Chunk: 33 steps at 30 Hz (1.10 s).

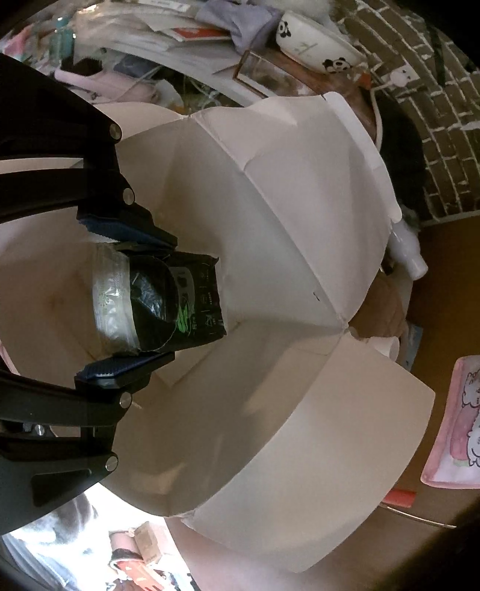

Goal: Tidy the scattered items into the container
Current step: 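Open the left gripper to release the packet in the box, then withdraw the left gripper back over the table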

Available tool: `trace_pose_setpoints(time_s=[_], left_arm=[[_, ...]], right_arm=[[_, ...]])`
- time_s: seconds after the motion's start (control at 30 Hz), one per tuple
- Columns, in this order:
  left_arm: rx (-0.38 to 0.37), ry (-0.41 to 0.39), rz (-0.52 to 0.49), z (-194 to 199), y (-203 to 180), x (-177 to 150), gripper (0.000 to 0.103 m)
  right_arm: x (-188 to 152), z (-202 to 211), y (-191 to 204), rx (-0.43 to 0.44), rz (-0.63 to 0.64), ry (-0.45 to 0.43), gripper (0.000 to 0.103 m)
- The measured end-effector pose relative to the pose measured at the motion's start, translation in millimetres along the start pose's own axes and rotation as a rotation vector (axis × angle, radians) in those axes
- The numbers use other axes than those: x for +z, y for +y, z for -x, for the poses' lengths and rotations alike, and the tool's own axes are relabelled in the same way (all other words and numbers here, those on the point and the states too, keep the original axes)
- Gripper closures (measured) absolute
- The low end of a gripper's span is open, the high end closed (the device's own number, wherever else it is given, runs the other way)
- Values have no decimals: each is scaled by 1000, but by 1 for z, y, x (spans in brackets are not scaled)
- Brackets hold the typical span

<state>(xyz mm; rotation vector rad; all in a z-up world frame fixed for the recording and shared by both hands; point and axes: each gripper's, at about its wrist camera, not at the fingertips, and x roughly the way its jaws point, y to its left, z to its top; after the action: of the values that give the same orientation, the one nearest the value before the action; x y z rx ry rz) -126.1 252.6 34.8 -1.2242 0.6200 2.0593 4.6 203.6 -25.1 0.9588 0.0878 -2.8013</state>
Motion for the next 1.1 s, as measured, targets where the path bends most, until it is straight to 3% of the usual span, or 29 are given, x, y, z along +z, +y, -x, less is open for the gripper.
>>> trace_pose_setpoints(time_s=[0.13, 0.37, 0.57, 0.67, 0.9, 1.1], left_arm=[[13, -6, -8, 2, -2, -4, 49], [22, -94, -5, 23, 2, -8, 23], [57, -241, -9, 63, 10, -21, 22], [75, -328, 15, 85, 19, -35, 21], [124, -474, 88, 120, 40, -86, 21], [238, -554, 157, 138, 50, -143, 21]], right_arm=[[0, 0, 1, 0, 1, 0, 0], [-1, 0, 3, -3, -1, 1, 0], [-3, -4, 9, -14, 14, 2, 0], [-8, -1, 21, -6, 75, -52, 0], [-25, -13, 44, -22, 176, -125, 0], [-30, -22, 57, -31, 185, -196, 0]])
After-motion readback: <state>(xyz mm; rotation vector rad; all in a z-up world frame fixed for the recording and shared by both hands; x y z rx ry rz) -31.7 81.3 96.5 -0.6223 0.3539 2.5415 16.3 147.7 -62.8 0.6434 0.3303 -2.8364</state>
